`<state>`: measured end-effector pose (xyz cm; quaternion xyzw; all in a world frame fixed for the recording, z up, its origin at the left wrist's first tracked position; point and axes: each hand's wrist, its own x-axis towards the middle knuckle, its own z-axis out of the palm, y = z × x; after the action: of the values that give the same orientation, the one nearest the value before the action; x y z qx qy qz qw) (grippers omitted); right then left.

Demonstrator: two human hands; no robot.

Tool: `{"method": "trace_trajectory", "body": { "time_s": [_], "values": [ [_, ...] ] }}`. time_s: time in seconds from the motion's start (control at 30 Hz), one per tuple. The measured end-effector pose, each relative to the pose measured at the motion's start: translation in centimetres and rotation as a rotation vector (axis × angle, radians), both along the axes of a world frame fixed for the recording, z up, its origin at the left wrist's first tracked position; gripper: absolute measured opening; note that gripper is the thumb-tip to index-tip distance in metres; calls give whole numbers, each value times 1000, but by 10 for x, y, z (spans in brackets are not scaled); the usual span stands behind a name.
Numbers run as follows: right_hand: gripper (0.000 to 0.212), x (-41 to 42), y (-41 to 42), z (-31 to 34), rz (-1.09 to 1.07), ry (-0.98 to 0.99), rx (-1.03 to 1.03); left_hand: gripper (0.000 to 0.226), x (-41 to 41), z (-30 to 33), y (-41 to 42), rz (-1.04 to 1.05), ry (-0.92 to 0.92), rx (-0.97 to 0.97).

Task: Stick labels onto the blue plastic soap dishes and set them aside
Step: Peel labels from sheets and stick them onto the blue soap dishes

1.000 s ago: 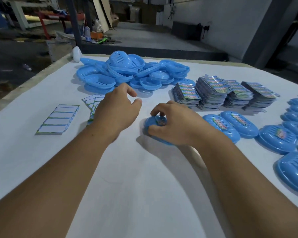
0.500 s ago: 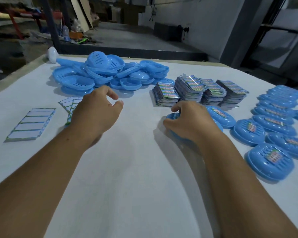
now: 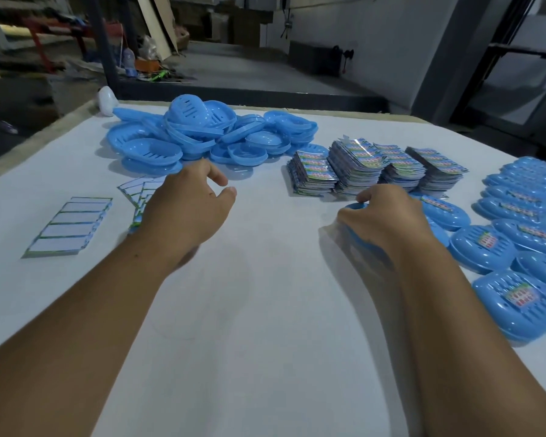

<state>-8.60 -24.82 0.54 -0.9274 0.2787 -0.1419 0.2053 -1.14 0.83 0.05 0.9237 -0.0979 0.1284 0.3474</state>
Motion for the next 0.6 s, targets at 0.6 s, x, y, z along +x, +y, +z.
{"method": "trace_trajectory", "body": {
  "time_s": [0.6],
  "values": [
    [13, 60, 74, 23, 592, -90, -71, 20, 6, -1, 4, -22, 46, 147]
  ]
}}
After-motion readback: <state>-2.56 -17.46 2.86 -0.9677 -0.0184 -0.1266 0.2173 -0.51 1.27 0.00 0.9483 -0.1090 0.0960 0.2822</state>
